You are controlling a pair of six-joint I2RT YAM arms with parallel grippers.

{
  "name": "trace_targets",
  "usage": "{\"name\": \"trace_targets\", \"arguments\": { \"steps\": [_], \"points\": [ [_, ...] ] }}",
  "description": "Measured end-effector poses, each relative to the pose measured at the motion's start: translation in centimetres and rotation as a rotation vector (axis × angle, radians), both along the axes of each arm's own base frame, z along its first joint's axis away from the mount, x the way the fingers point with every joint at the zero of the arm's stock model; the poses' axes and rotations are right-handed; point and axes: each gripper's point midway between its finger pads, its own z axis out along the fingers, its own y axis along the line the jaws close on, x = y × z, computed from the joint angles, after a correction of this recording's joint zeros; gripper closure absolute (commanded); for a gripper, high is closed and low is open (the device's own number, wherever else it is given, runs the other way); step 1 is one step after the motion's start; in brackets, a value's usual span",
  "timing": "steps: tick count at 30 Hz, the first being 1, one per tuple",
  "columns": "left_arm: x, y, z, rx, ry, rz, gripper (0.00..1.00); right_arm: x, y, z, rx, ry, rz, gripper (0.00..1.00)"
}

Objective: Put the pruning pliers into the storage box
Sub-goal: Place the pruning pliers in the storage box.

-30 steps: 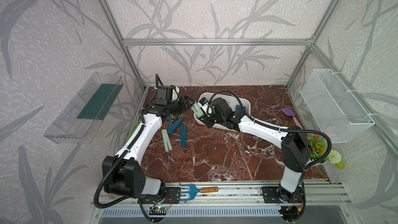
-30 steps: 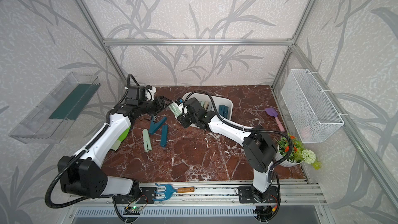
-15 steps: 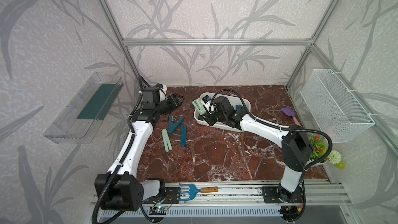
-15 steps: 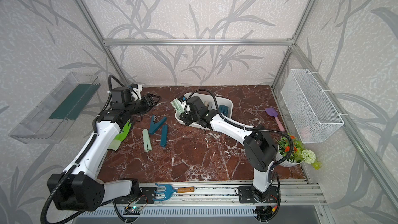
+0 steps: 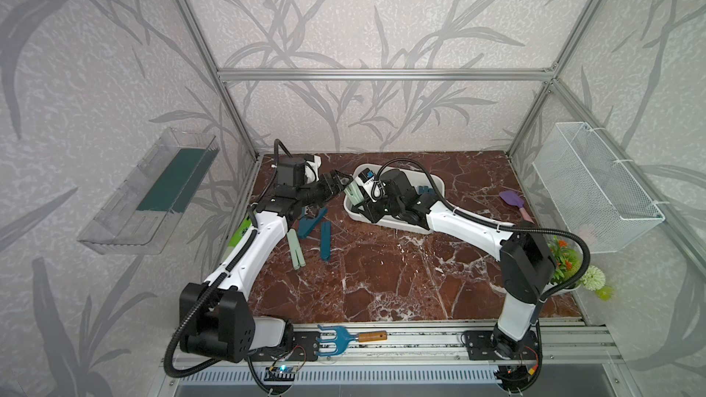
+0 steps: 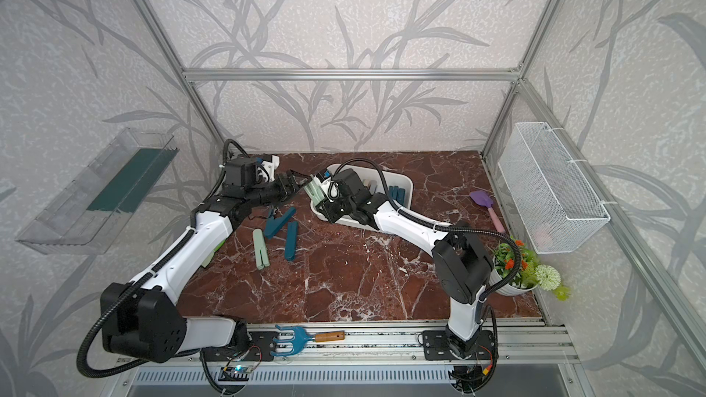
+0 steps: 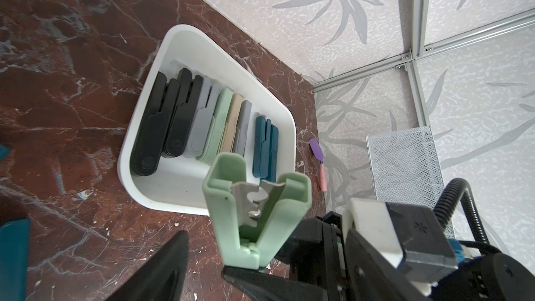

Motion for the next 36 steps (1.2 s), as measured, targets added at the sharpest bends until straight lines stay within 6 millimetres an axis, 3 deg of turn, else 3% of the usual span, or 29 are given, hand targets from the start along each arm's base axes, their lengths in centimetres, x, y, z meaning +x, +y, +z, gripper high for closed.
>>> {"name": "trace_targets", "arguments": {
  "steps": [4, 7, 22, 25, 30, 36],
  "points": [
    [0.1, -0.8, -1.0, 0.007, 0.021, -0.025, 0.16, 0.0, 0.1, 0.1, 0.012, 0.009, 0.005, 0.87],
    [0.2, -0.9, -1.7, 0.016, 0.035, -0.031, 0.22, -0.1, 0.1, 0.2, 0.019, 0.014, 0.009, 0.87],
    [0.7, -0.5, -2.1, 0.051, 0.024, -0.015, 0.82, -0.2, 0.3, 0.2, 0.033, 0.021, 0.012, 0.87],
    [0.7, -0.5, -2.1, 0.056, 0.020, -0.017, 0.77, -0.2, 0.3, 0.2, 0.034, 0.022, 0.014, 0.87],
    [0.7, -0.4, -1.9, 0.066, 0.020, -0.012, 0.45, -0.1, 0.1, 0.2, 0.034, 0.021, 0.010, 0.87],
    [0.8, 0.2, -0.9, 0.094, 0.006, 0.015, 0.37, 0.2, -0.1, 0.2, 0.031, 0.019, 0.000, 0.87]
  ]
}}
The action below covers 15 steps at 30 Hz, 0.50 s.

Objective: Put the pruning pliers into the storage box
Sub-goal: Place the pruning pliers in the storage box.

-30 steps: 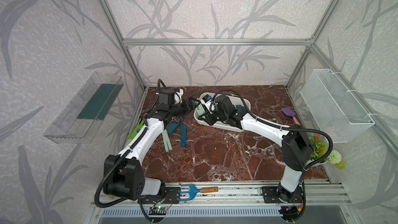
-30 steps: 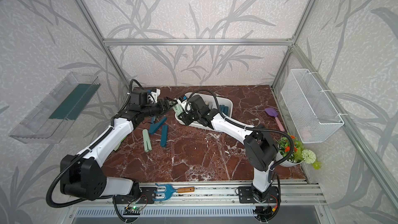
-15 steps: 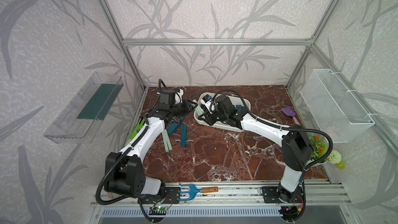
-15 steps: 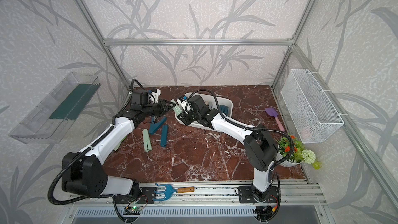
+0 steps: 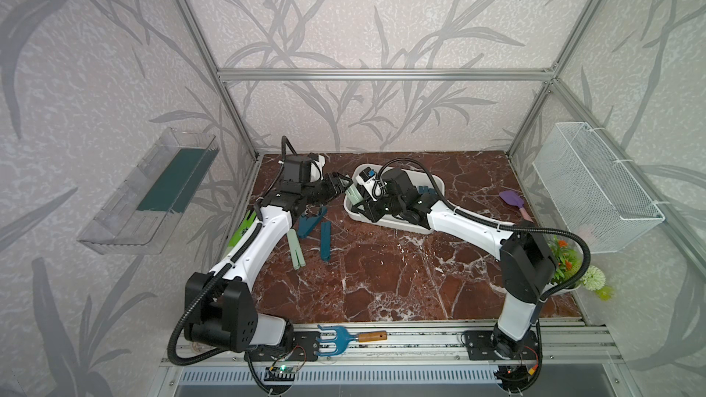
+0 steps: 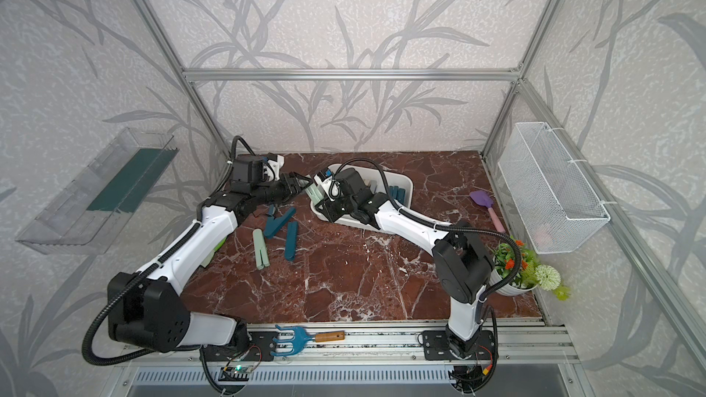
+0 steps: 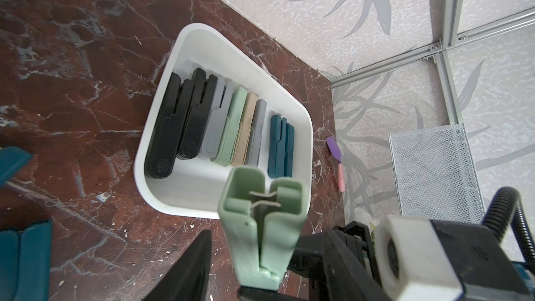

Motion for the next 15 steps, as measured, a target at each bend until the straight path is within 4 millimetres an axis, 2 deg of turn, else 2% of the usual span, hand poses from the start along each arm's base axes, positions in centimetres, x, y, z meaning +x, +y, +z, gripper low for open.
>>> {"name": "trace_targets", "arguments": {
  "steps": [6, 8, 12, 15],
  "points": [
    [-0.1, 1.8, 1.0, 0.032, -0.026, 0.052, 0.37, 0.8, -0.9, -0.3, -0.024, -0.003, -0.040, 0.90],
    [0.0, 3.2, 1.1, 0.053, -0.029, 0.091, 0.37, 1.6, -2.0, -0.8, -0.056, 0.002, -0.085, 0.90],
    [-0.1, 6.5, 1.1, 0.144, -0.036, 0.206, 0.38, 4.3, -6.0, -1.8, -0.126, 0.038, -0.233, 0.89],
    [-0.7, 8.6, 1.4, 0.225, -0.048, 0.285, 0.38, 6.9, -10.4, -2.2, -0.175, 0.072, -0.402, 0.89]
  ]
}}
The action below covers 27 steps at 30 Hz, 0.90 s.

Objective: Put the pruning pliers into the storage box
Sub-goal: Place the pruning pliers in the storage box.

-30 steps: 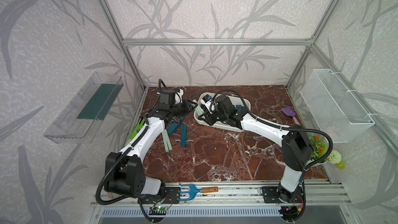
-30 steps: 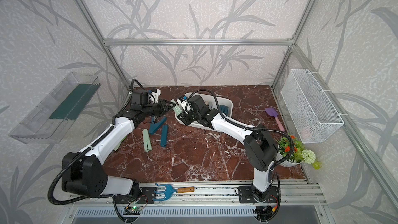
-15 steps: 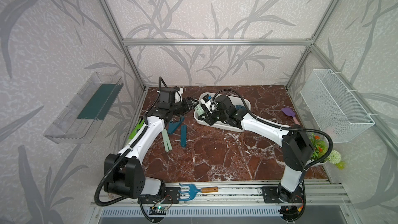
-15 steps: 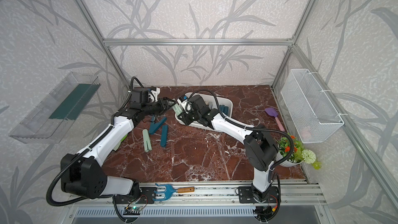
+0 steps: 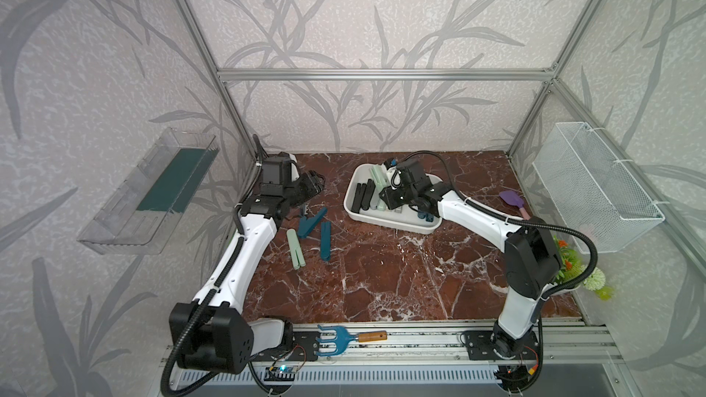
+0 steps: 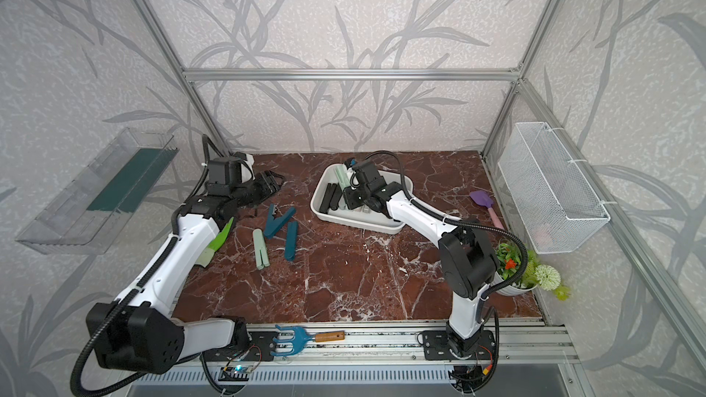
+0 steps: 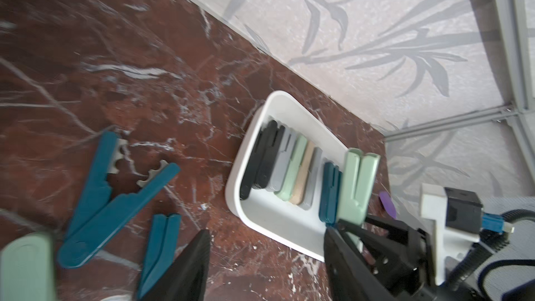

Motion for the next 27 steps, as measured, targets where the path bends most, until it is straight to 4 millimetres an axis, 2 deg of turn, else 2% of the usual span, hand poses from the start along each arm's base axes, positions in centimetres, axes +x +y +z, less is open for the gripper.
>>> {"name": "trace_targets", "arguments": {
  "steps": [4, 7, 12, 18, 27],
  "points": [
    [-1.1, 2.0, 0.1, 0.081, -0.019, 0.079, 0.38, 2.2, -5.0, -0.5, -0.034, 0.039, -0.197, 0.87],
    [-1.7, 3.0, -0.3, 0.123, -0.016, 0.116, 0.38, 2.7, -7.0, -1.3, -0.054, 0.075, -0.303, 0.87],
    [-2.4, 3.9, -1.5, 0.171, 0.002, 0.144, 0.39, 3.5, -7.7, -3.5, -0.074, 0.135, -0.407, 0.90],
    [-2.6, 4.2, -2.4, 0.196, 0.018, 0.143, 0.39, 3.1, -8.3, -7.2, -0.087, 0.228, -0.493, 0.90],
    [-2.6, 4.2, -2.4, 0.208, 0.016, 0.135, 0.40, 2.9, -8.4, -10.0, -0.093, 0.290, -0.543, 0.89]
  ]
}}
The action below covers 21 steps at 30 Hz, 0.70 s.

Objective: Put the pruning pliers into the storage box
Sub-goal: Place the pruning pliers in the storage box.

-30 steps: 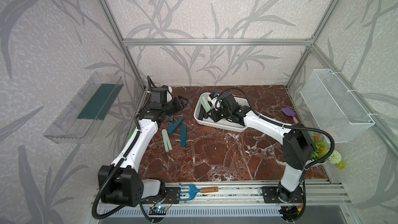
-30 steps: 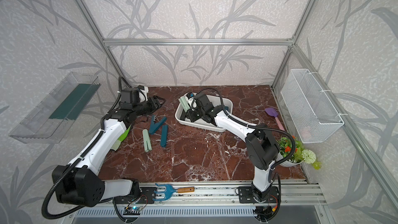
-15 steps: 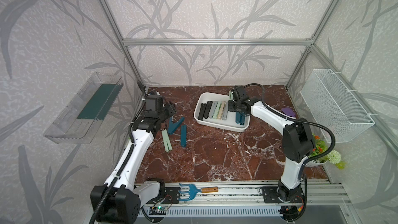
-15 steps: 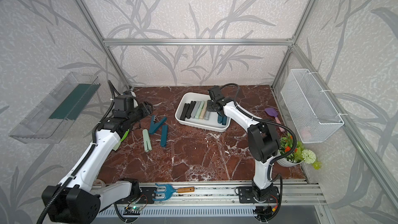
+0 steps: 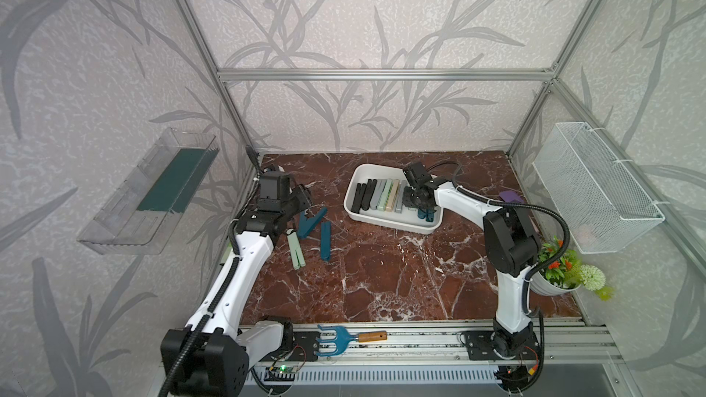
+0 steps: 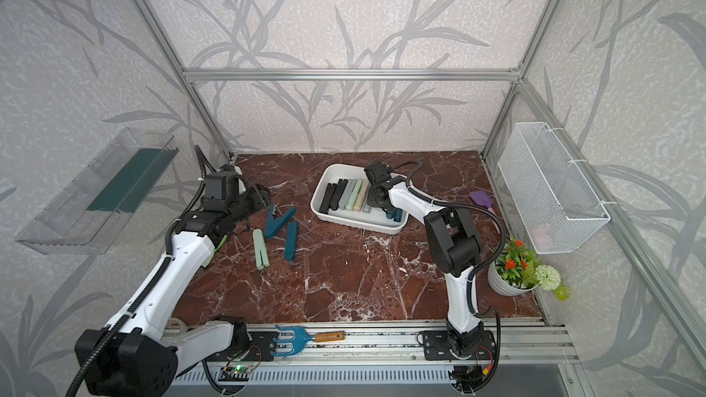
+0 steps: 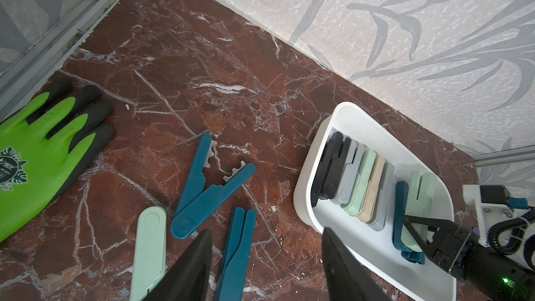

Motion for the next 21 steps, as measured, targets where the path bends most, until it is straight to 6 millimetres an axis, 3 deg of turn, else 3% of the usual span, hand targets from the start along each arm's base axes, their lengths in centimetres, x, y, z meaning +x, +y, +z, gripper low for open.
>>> {"name": "trace_targets", "arguments": {
  "steps": [9, 21],
  "points": [
    [0.0, -0.1, 0.0, 0.004, 0.000, -0.011, 0.40, -0.2, 0.0, -3.5, -0.011, 0.070, -0.038, 0.89],
    [0.0, 0.0, 0.0, 0.006, 0.000, -0.016, 0.40, 0.6, 1.0, -3.8, 0.036, 0.080, -0.055, 0.85]
  ]
}}
